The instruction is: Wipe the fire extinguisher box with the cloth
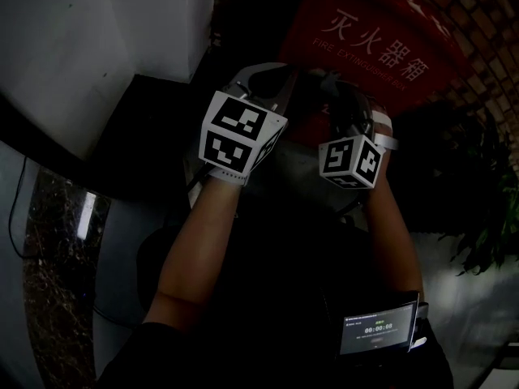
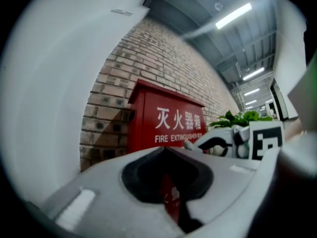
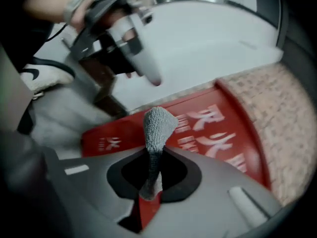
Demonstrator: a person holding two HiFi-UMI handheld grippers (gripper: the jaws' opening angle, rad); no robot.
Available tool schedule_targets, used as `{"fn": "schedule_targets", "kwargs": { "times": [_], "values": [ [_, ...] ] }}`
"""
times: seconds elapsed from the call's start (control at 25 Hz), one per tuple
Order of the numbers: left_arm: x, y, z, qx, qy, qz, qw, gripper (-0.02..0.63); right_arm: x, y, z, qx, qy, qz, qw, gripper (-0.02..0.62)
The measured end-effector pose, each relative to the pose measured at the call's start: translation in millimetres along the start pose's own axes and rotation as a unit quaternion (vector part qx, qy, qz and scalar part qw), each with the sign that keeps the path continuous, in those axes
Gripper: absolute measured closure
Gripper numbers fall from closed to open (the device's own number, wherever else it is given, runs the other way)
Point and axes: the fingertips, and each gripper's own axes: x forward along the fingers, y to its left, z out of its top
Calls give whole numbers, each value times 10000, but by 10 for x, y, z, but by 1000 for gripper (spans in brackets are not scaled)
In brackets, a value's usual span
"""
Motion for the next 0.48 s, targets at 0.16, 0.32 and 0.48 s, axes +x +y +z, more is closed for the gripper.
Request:
{"fn": "schedule_targets", "kwargs": {
  "times": [0.16, 0.32, 0.48],
  "values": [
    [79, -160, 171, 342, 8, -8, 9994, 606, -126, -802, 176, -143, -112, -732, 9972, 566],
    [103, -367, 172, 425, 20, -156, 9990, 606, -183, -1335, 300, -295, -87, -1143, 9930, 566],
    [77, -429, 213, 380, -91, -220, 9990, 606, -153, -1600, 356, -384, -60, -1450, 9887, 566]
  ]
}}
